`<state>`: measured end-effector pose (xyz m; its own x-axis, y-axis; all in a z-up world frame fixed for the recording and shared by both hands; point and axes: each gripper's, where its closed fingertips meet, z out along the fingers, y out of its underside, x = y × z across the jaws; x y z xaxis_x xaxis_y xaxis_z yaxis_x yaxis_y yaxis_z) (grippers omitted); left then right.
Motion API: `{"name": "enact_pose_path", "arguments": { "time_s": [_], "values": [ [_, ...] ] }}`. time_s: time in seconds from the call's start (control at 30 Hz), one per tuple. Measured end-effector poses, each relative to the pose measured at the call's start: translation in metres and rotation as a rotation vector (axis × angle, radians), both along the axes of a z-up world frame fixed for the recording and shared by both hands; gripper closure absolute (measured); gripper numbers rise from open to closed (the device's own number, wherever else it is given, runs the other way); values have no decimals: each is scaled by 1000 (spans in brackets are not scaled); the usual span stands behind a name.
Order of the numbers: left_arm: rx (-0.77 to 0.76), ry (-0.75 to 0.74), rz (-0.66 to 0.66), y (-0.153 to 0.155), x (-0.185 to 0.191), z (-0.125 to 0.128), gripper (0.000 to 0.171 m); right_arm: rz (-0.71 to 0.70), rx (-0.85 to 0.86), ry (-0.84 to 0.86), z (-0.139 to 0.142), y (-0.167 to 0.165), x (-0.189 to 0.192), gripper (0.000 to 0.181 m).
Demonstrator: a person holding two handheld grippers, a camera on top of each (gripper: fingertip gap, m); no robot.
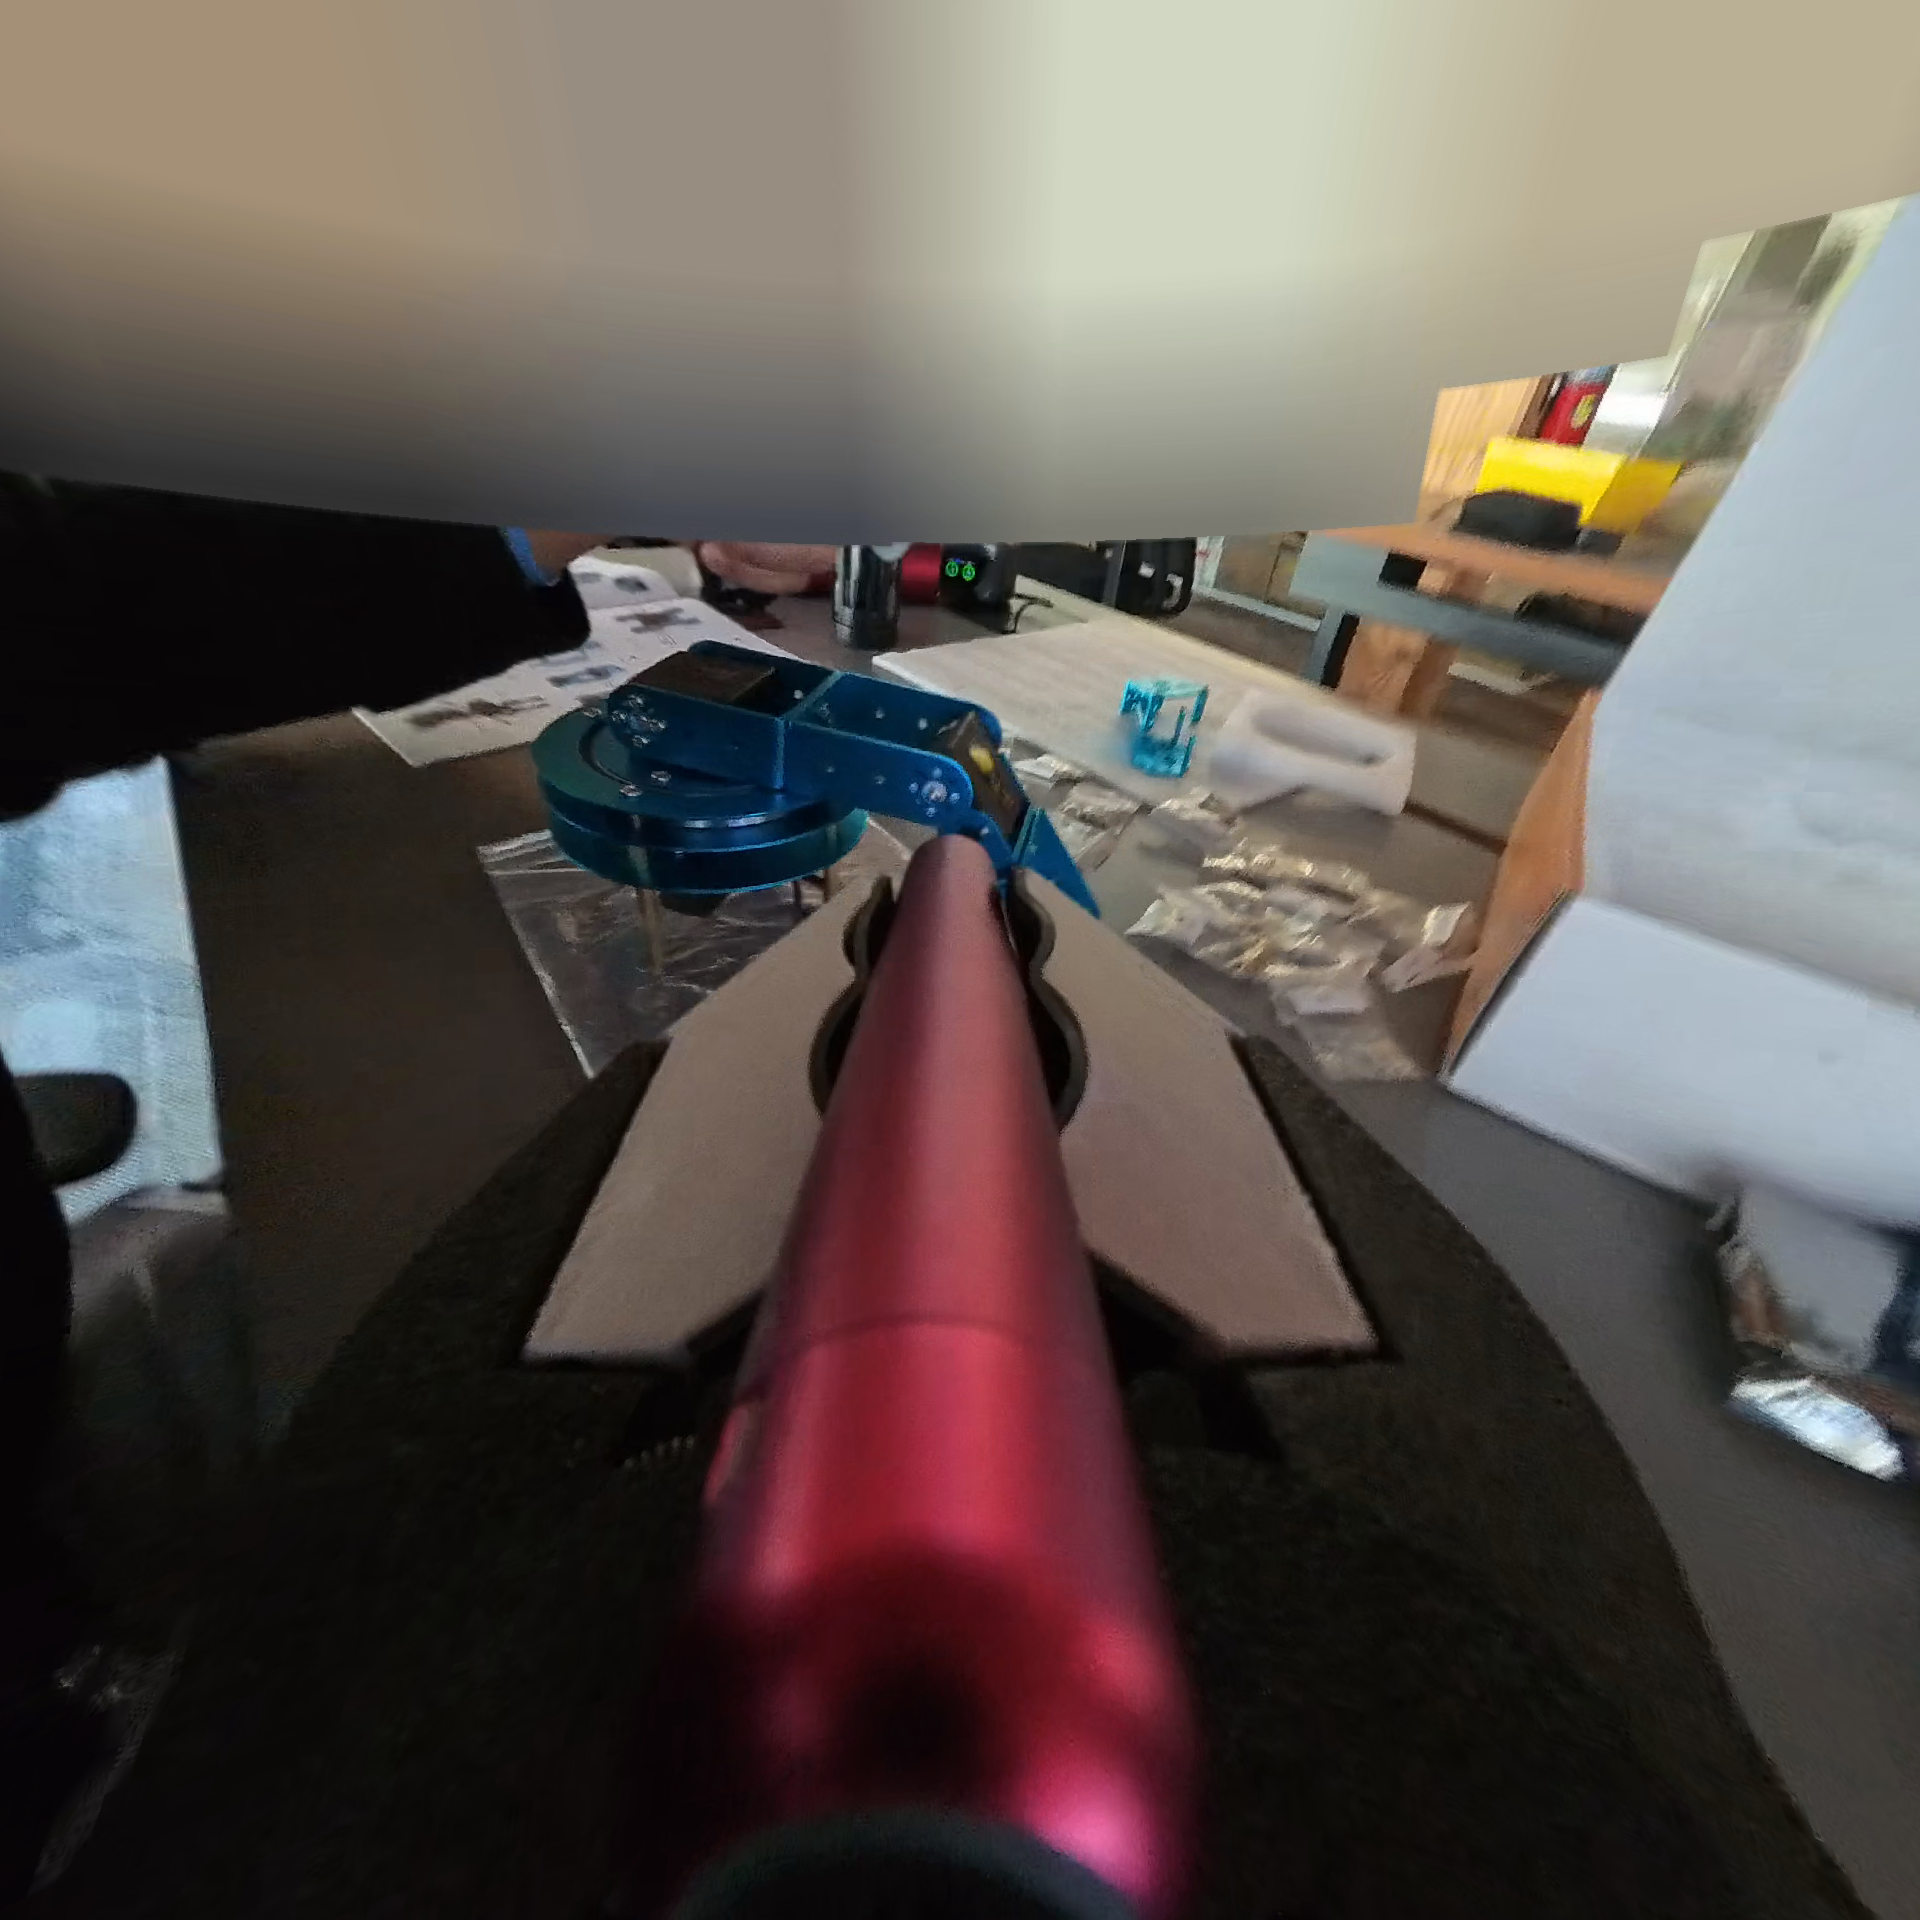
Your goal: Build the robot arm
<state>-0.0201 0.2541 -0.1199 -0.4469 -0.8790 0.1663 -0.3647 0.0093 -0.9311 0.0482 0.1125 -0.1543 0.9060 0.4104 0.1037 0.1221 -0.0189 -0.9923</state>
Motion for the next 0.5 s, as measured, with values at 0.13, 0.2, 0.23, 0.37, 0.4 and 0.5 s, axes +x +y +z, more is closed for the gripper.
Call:
{"name": "enact_pose_path", "arguments": {
  "time_s": [0.13, 0.2, 0.23, 0.37, 0.4, 0.5],
  "values": [
    [295, 84, -93, -5, 5, -20, 125, -2, 43, -82, -6, 6, 1, 161],
    [502, 155, -113, -5, 6, -35, 125, 20, 5, -98, -16, 6, 2, 161],
    [576, 160, -114, -7, 8, -36, 124, 18, -7, -107, -19, 6, 3, 160],
    [694, 134, -98, -17, 15, -33, 126, 20, -37, -137, -23, 11, 14, 160],
    [708, 112, -55, -14, 18, -27, 126, 37, -73, -127, -24, 14, 18, 161],
    [626, 74, 22, -8, 22, -14, 128, 127, -237, -171, -43, 27, 33, 159]
  ]
}}
